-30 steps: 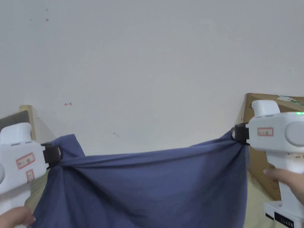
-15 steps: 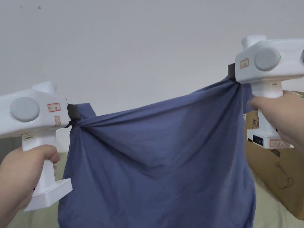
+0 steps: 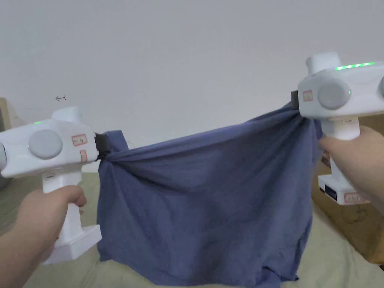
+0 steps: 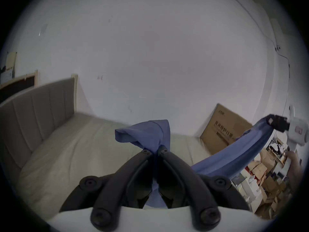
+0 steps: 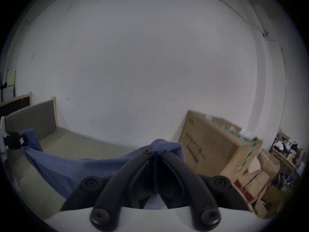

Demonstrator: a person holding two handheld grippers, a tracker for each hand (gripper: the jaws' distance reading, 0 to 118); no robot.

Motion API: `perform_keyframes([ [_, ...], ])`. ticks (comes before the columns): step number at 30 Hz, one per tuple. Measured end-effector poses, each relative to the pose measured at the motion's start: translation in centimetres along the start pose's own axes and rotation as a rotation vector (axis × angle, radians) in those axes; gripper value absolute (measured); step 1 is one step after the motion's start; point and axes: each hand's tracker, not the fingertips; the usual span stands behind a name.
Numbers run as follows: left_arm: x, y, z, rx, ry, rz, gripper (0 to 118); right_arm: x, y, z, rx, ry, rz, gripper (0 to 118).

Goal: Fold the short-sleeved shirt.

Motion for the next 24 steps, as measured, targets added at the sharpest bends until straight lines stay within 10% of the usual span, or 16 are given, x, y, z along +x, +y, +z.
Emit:
perform_keyframes([
  [12, -5.8, -26.8, 3.4, -0.614, 0.148, 0.161, 3, -1.5, -38.5, 7.0, -0.719, 0.218, -0.126, 1],
  [24, -5.1, -29.9, 20.2, -0.581, 0.174, 0.153, 3, 1.7, -40.6, 26.0, -0.76, 0.251, -0.169, 1],
])
